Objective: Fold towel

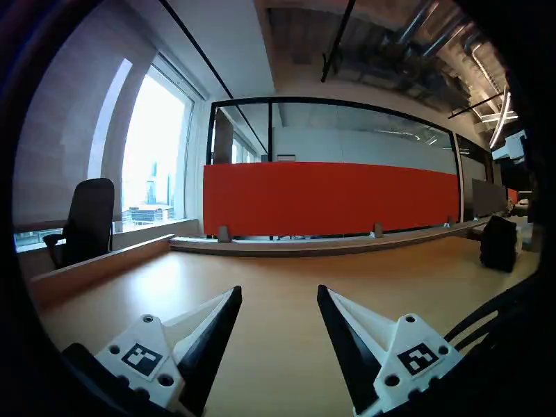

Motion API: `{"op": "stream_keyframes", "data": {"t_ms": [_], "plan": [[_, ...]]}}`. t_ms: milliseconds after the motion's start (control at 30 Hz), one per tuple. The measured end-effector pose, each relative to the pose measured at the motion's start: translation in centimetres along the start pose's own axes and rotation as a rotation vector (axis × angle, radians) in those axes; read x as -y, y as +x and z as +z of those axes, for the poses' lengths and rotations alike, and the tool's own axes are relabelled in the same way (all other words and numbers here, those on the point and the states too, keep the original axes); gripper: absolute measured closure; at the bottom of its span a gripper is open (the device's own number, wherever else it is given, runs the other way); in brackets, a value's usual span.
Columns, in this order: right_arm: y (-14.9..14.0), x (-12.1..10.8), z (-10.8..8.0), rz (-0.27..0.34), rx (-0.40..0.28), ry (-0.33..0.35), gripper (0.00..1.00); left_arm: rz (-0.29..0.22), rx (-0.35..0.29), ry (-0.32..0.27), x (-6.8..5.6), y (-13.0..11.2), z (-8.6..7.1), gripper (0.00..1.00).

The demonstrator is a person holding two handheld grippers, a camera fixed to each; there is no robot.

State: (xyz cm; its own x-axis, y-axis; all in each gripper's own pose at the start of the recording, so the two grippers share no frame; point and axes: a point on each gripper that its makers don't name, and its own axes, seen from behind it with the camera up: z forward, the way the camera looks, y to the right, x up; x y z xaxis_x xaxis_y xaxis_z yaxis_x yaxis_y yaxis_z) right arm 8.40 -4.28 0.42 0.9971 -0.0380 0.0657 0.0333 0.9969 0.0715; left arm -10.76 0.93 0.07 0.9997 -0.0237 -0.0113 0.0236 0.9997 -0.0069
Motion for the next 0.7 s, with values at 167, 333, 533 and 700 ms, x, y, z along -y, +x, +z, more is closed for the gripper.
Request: {"op": "stream_keyframes", "data": {"t_ms": [167,333,533,700], "plan": [[0.2,-1.0,-0.1,0.006,-0.014,-0.014,0.03,0.000,0.000,0.000,0.0,0.0,0.0,0.20],[0.3,-2.5,-0.2,0.017,-0.039,-0.039,0.03,0.000,0.001,0.000,0.0,-0.1,0.0,0.20],[-1.1,-4.3,-0.2,0.042,-0.047,-0.071,0.03,0.000,0.000,0.000,0.0,-0.1,0.1,0.20],[-2.8,-5.3,-0.1,0.071,-0.055,-0.090,0.03,0.000,0.000,0.000,0.0,-0.2,0.1,0.20]]}}
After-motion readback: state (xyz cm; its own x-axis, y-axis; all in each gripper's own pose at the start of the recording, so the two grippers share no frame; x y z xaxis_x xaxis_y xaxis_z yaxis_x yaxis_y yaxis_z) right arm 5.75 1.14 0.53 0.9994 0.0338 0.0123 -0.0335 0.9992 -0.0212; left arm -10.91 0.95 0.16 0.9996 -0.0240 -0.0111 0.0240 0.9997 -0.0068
